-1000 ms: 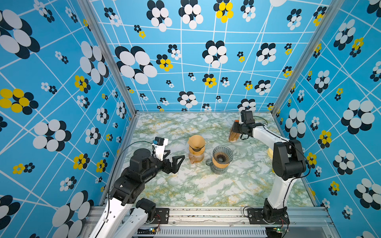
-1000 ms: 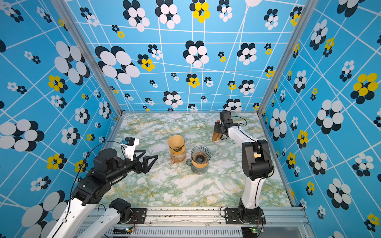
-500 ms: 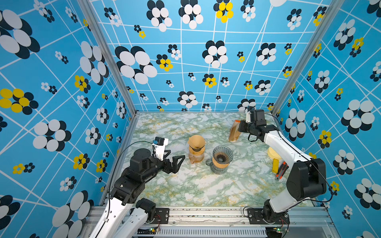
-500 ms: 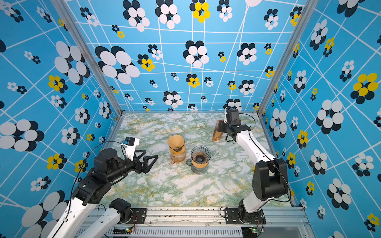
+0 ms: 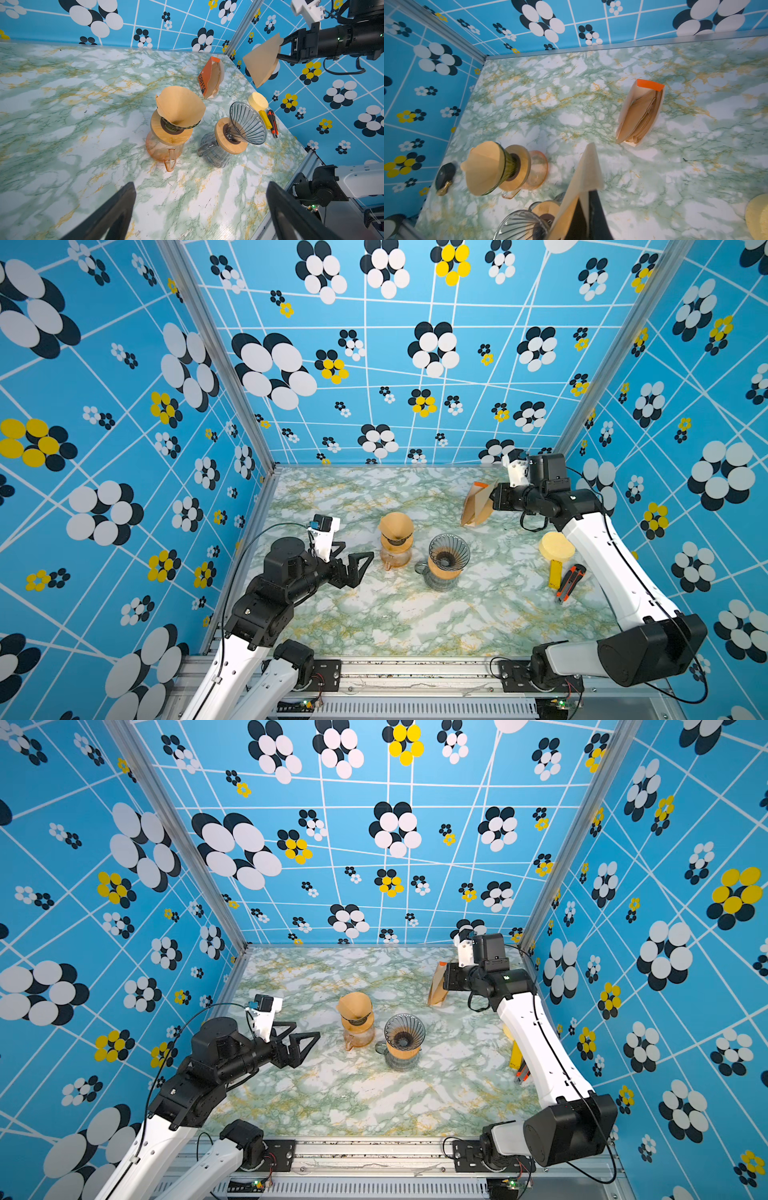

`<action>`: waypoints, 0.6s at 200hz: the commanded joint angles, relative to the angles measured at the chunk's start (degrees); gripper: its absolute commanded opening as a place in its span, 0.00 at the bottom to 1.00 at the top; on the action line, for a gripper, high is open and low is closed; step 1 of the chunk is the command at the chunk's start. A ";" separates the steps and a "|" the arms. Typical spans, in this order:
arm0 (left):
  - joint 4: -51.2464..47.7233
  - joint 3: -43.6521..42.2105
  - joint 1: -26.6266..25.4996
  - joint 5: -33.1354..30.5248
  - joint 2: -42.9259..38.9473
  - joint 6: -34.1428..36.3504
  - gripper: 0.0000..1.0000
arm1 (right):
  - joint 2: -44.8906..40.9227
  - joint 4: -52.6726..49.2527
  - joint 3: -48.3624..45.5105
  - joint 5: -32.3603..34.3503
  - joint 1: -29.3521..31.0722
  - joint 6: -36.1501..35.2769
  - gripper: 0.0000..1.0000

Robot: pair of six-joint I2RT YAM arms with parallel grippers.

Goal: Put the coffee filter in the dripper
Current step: 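Pull the paper filter up out of the pack with the right gripper, then carry the paper filter over the clear ribbed dripper and lower it in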

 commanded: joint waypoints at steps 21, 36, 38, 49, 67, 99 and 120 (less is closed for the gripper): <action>1.61 -0.27 1.41 2.41 0.11 -0.81 0.99 | -1.15 -16.44 4.07 -9.10 1.11 -3.75 0.01; 1.68 -0.32 1.81 2.78 0.09 -0.88 0.99 | -1.04 -19.62 4.61 -9.61 2.53 -5.18 0.01; 1.65 -0.33 1.85 2.78 0.03 -0.88 0.99 | -1.06 -19.97 4.61 -9.69 2.77 -5.36 0.01; 1.61 -0.34 2.02 3.03 0.00 -0.79 0.99 | -1.15 -21.17 4.60 -10.01 4.02 -5.91 0.01; 1.56 -0.30 2.18 3.30 -0.09 -0.64 0.99 | -0.78 -23.36 5.19 -9.74 5.88 -6.29 0.01; 1.95 -0.35 2.70 4.17 0.20 -0.83 0.99 | 0.70 -25.16 6.16 -8.96 9.01 -6.67 0.01; 2.34 -0.51 2.88 4.63 0.36 -1.08 0.99 | 2.77 -26.47 7.39 -7.10 11.27 -7.03 0.01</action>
